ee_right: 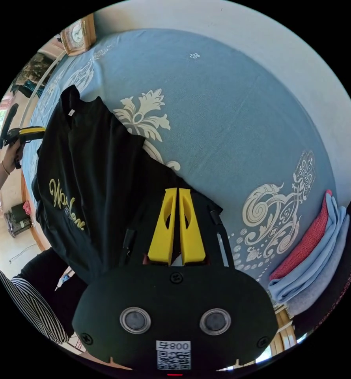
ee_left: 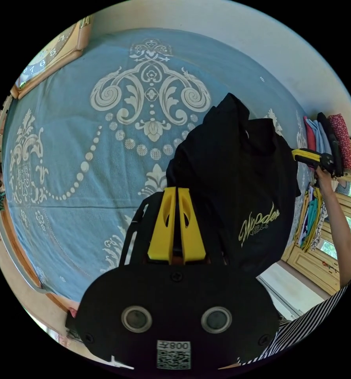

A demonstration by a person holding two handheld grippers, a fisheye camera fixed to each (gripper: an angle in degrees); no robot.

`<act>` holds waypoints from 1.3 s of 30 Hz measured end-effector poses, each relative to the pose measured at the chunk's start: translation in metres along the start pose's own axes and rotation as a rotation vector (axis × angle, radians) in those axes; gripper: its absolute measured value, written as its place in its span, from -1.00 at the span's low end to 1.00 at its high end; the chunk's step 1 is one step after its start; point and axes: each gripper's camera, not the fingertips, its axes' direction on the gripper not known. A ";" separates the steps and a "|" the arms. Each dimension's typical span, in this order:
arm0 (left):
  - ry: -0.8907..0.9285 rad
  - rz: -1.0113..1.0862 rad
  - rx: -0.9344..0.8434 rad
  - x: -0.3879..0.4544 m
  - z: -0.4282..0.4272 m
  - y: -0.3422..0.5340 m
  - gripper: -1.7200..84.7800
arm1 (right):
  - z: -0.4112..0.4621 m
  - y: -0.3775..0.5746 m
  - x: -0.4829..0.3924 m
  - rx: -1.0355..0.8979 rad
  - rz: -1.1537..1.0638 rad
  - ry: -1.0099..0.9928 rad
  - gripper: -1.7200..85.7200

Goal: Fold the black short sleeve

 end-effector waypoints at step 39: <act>0.138 0.078 0.967 0.059 -0.287 0.794 -0.95 | -0.578 0.651 -0.338 1.022 0.063 -0.067 -0.96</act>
